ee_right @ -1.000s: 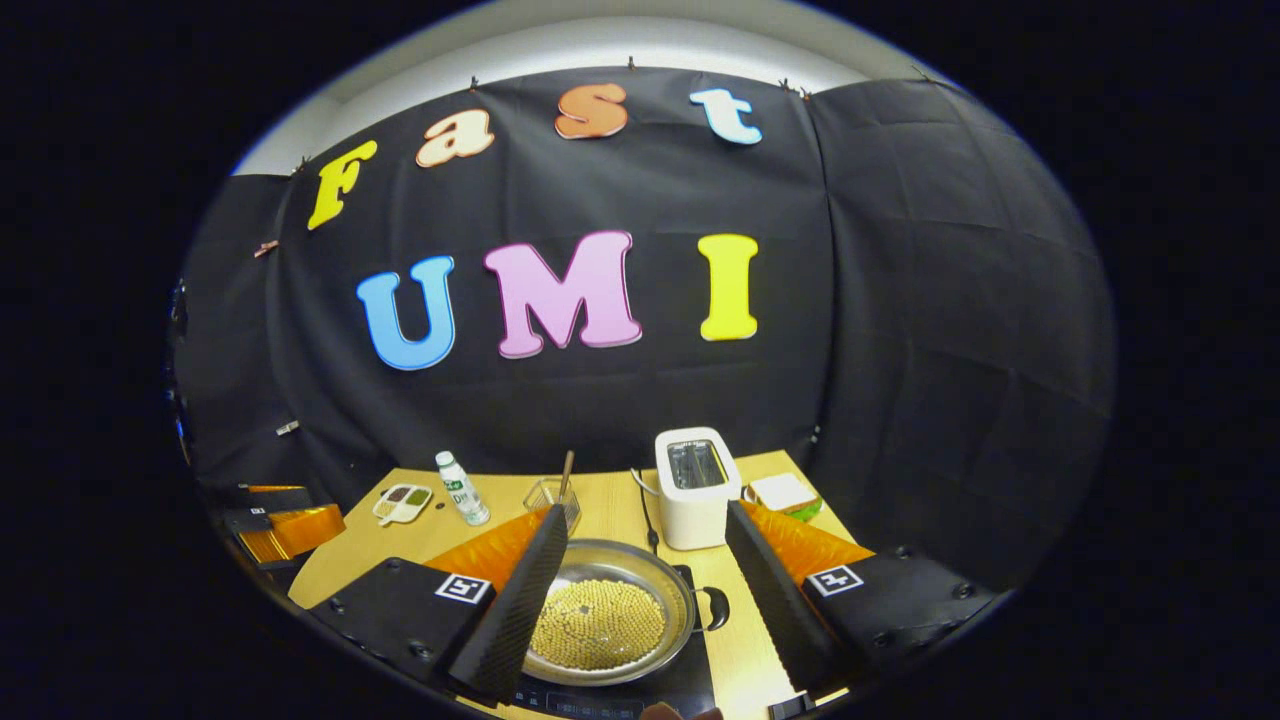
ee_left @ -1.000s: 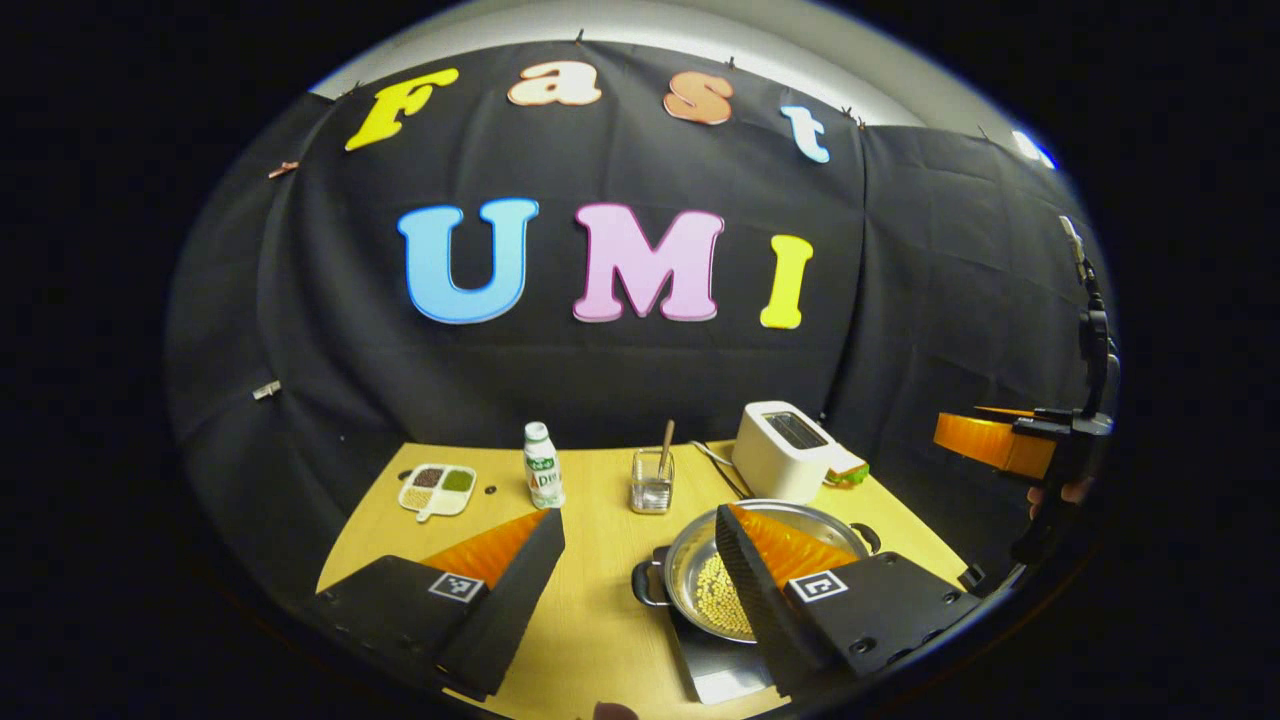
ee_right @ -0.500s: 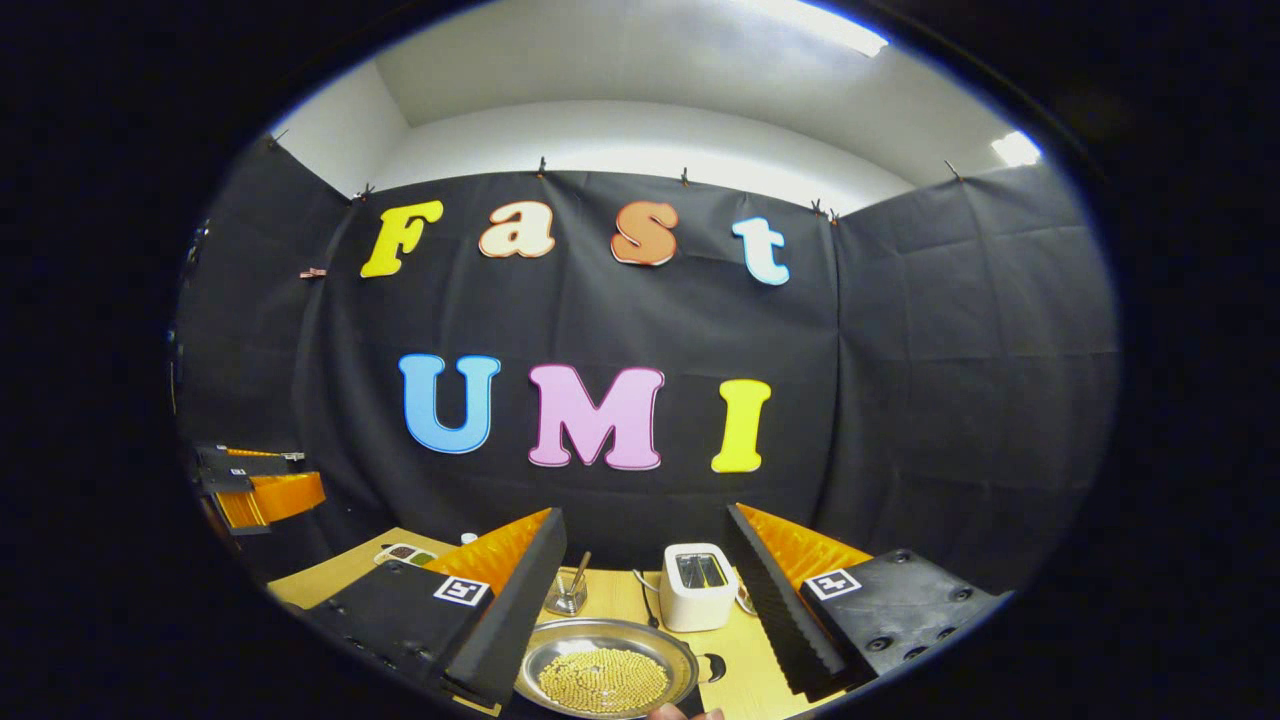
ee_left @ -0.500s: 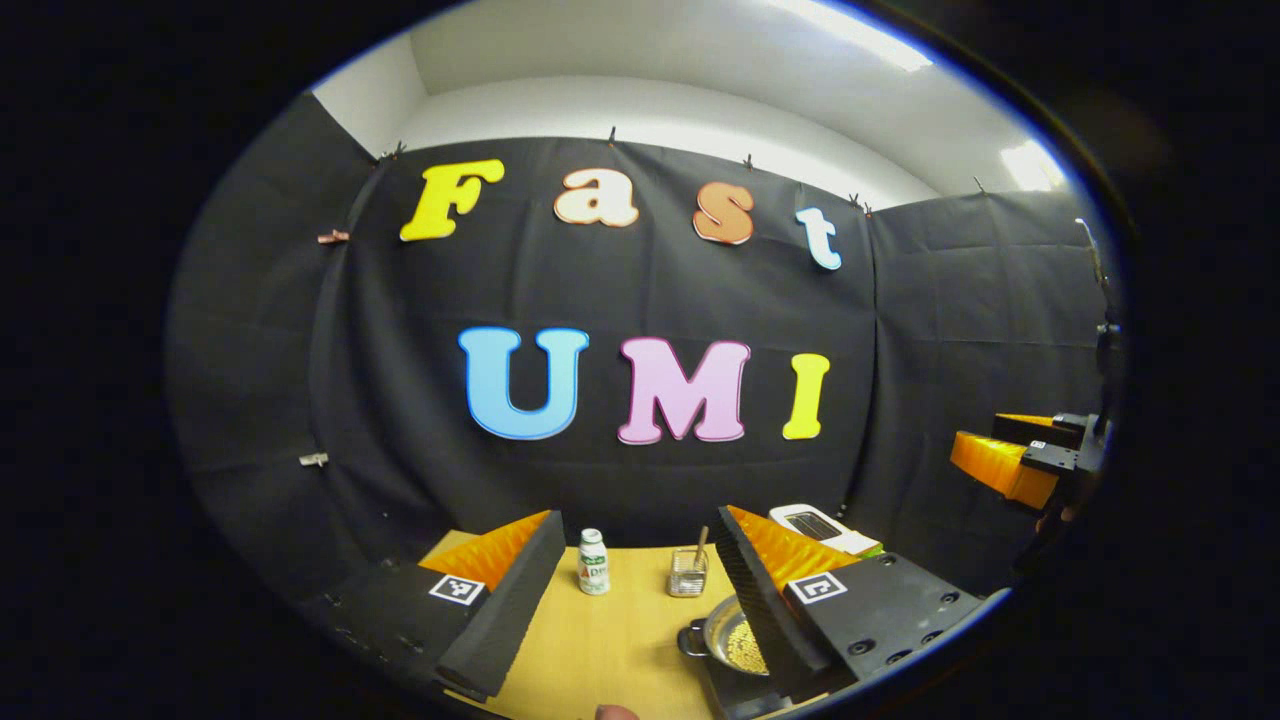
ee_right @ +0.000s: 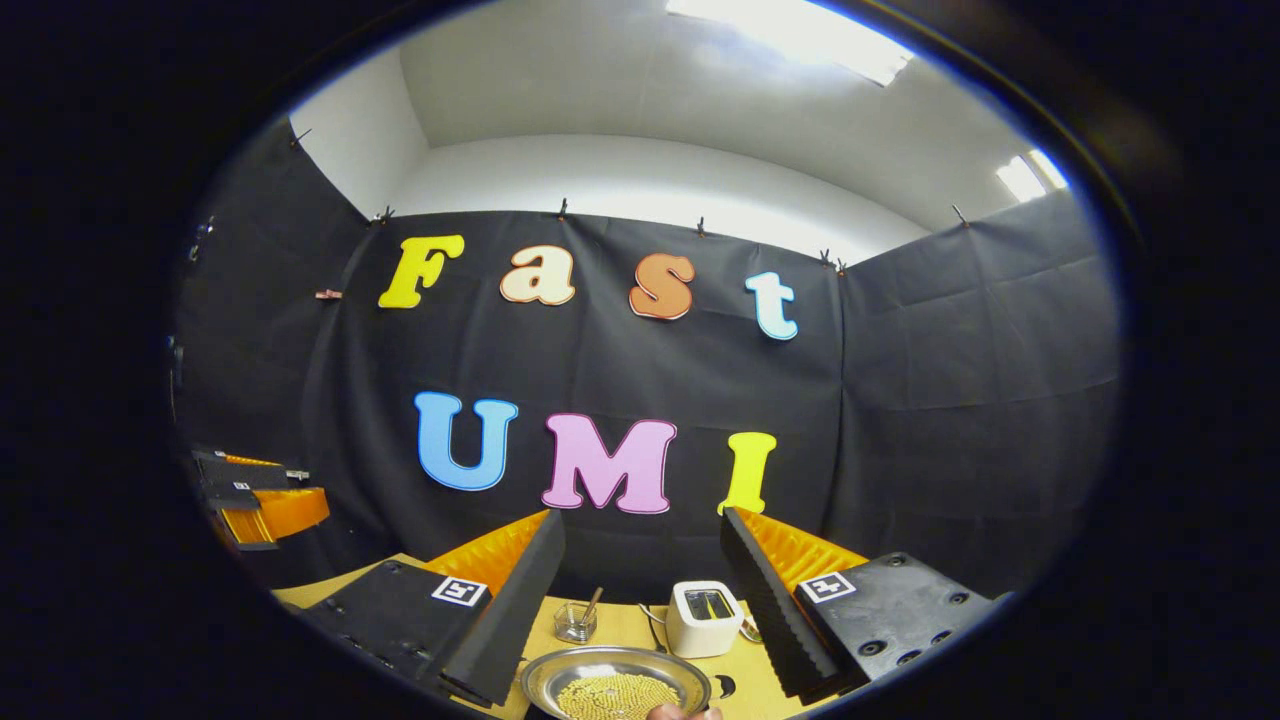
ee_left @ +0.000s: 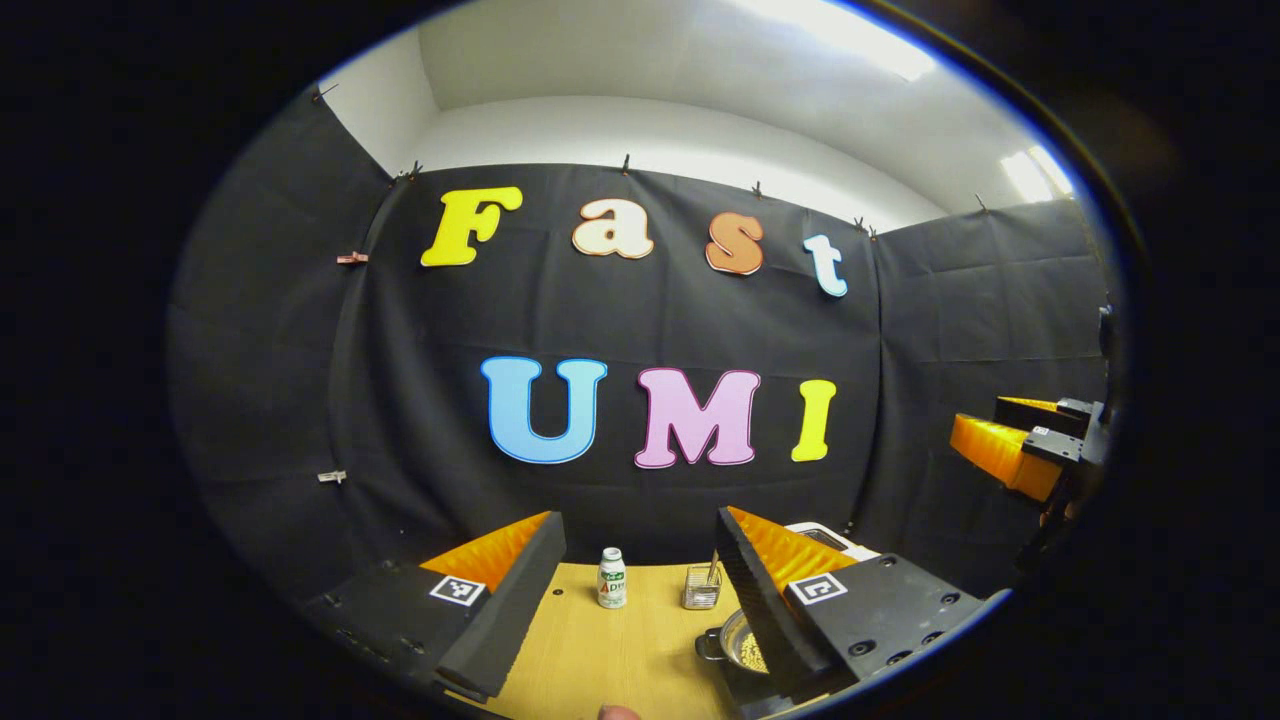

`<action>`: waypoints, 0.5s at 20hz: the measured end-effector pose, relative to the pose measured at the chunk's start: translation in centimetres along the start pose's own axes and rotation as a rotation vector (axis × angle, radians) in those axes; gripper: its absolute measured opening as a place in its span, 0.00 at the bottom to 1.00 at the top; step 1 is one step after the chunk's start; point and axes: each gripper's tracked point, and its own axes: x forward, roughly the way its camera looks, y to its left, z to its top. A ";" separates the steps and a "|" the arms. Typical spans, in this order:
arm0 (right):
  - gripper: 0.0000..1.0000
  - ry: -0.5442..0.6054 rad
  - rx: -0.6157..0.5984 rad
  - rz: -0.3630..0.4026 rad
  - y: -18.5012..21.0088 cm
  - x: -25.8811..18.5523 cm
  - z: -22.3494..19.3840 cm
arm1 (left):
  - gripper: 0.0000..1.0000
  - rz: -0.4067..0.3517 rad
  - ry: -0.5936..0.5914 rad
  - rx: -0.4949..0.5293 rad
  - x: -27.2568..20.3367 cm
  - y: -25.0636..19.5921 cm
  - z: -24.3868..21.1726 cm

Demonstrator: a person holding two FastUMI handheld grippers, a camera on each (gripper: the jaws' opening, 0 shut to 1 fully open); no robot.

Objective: First push the handle of the pot to place it horizontally, then grasp the pot with both hands and set it on the induction cooktop.

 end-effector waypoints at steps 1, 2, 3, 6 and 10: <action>0.97 0.002 -0.005 0.001 0.2 -0.1 -0.1 | 0.94 0.004 0.008 -0.011 -0.1 0.2 -0.4; 0.97 0.005 -0.004 0.003 0.3 -0.2 -0.1 | 0.95 0.007 0.017 -0.023 0.0 0.4 -0.6; 0.97 0.007 -0.002 0.001 0.4 -0.2 -0.2 | 0.95 0.009 0.024 -0.030 -0.1 0.6 -0.8; 0.97 0.019 0.010 -0.002 0.4 -0.3 -0.6 | 0.95 0.013 0.042 -0.025 -0.1 1.1 -1.6; 0.97 0.026 0.001 -0.005 -0.1 -0.3 -0.9 | 0.94 0.009 0.050 -0.028 -0.2 0.6 -1.6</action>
